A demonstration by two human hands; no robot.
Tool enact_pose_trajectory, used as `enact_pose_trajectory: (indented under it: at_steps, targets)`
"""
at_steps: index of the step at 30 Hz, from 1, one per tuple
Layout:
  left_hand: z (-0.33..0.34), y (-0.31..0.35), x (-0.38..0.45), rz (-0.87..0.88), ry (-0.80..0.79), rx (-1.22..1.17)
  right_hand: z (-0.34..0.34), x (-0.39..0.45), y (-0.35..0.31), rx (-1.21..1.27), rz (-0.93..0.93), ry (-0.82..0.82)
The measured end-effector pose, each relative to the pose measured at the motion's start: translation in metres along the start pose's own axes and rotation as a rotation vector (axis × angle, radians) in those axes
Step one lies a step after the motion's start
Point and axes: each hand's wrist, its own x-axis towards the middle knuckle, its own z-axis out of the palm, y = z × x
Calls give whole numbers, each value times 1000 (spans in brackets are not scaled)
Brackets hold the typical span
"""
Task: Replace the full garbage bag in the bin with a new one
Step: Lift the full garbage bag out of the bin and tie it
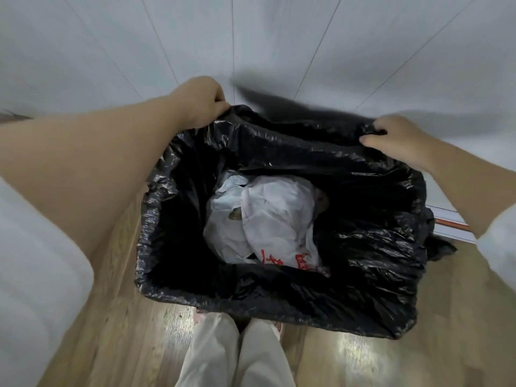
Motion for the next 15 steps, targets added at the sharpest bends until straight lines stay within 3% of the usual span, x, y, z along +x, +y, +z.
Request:
enact_pose_trajectory:
  at_steps: [2, 5, 8, 10, 12, 15]
  targets:
    - [1, -3, -8, 54, 73, -45, 1, -7, -2, 115, -67, 93]
    - [-2, -10, -19, 106, 187, -191, -6, -12, 4, 97, -99, 85]
    - [-5, -9, -30, 144, 86, -107, -14, -19, 3, -152, -76, -163]
    - [-3, -6, -32, 154, -49, 10, -12, -21, -1, -330, -98, -206]
    - [1, -1, -33, 179, -119, 151, 1, -23, -4, -520, -180, -133]
    - [8, 4, -29, 204, -68, 353, 20, -33, 4, -684, -275, 80]
